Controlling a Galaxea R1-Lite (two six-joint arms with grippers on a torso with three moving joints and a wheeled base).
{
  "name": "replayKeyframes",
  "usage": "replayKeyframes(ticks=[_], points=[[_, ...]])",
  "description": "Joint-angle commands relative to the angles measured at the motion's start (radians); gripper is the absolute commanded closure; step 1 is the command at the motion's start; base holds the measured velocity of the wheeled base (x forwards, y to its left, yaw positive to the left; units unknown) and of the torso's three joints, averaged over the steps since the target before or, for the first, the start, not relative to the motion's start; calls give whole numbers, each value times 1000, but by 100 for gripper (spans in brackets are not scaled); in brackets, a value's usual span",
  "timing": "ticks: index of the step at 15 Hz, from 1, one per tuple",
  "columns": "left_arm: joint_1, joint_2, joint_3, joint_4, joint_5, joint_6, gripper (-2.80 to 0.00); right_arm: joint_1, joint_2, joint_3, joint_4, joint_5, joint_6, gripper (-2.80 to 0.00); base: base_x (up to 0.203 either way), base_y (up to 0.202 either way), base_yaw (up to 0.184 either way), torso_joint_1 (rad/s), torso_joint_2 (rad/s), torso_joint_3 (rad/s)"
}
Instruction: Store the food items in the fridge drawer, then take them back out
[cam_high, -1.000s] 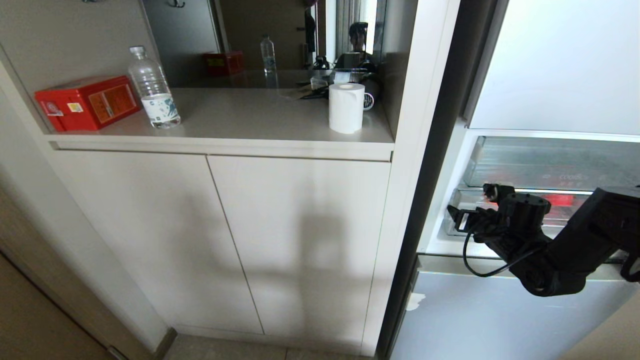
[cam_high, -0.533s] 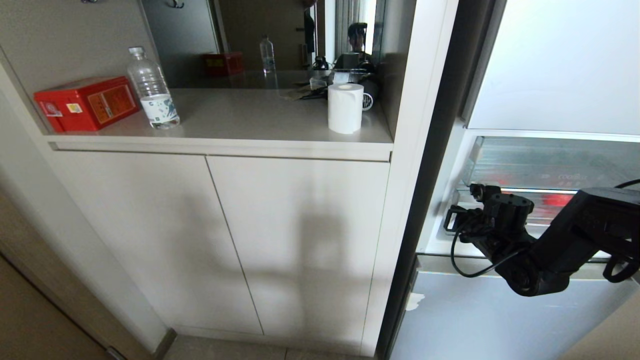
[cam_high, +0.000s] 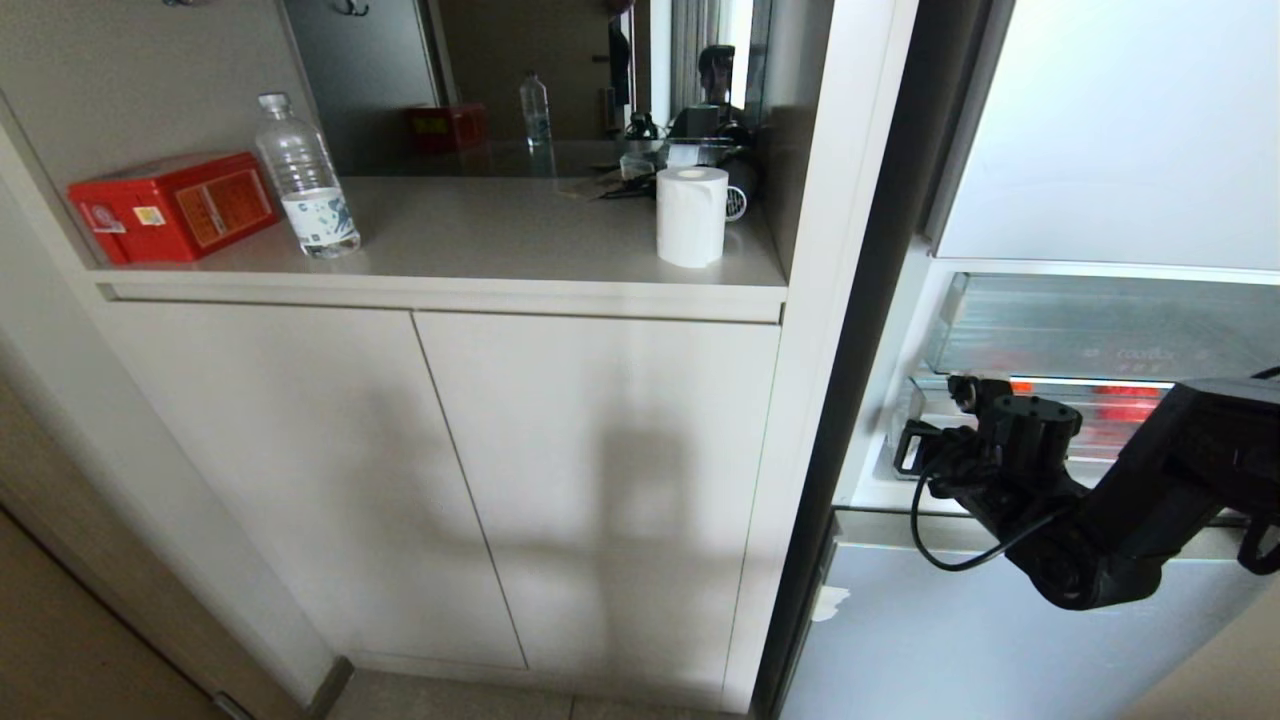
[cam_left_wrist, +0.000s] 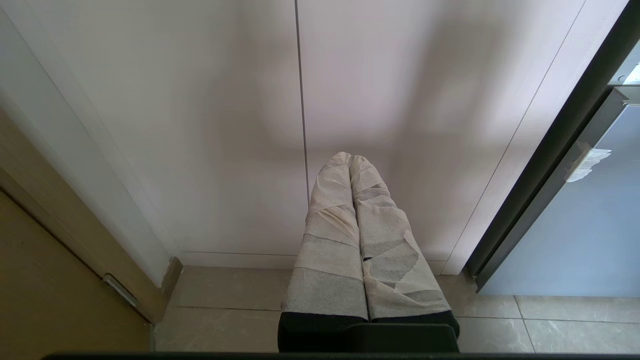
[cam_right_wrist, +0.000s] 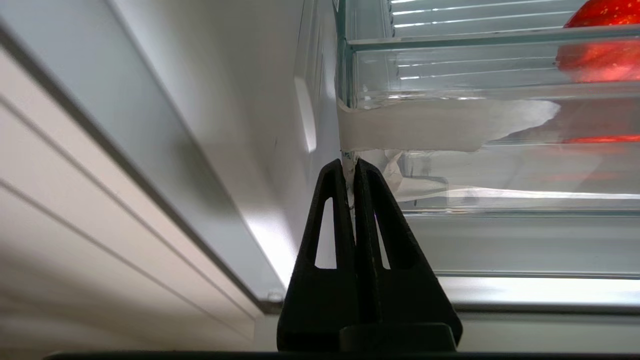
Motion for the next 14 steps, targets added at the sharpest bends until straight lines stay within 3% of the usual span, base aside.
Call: replayKeyframes(ticks=[1,9,14], points=[[0,0,0,0,0,0,0,0,-47,94,-39,0,0,0,0,0,0,0,0,0],[0,0,0,0,0,0,0,6,-118,434,-259,7,13,0,0,0,0,0,0,0],[0,0,0,0,0,0,0,7,-140,526,-268,9,53,0,0,0,0,0,0,0]])
